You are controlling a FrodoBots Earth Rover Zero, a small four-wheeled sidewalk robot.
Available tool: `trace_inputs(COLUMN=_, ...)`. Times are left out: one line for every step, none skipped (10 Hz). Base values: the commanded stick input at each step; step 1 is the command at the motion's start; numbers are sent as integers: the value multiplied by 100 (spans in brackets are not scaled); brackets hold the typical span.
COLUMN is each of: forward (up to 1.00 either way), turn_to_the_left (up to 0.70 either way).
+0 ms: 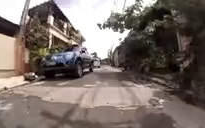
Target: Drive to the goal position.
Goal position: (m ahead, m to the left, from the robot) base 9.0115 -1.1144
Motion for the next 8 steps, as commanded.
trace_inputs(forward=70, turn_to_the_left=0)
trace_inputs(forward=70, turn_to_the_left=0)
trace_inputs(forward=70, turn_to_the_left=-7)
trace_inputs(forward=70, turn_to_the_left=-32)
trace_inputs(forward=70, turn_to_the_left=-35)
trace_inputs(forward=70, turn_to_the_left=-35)
trace_inputs(forward=70, turn_to_the_left=-12)
trace_inputs(forward=70, turn_to_the_left=0)
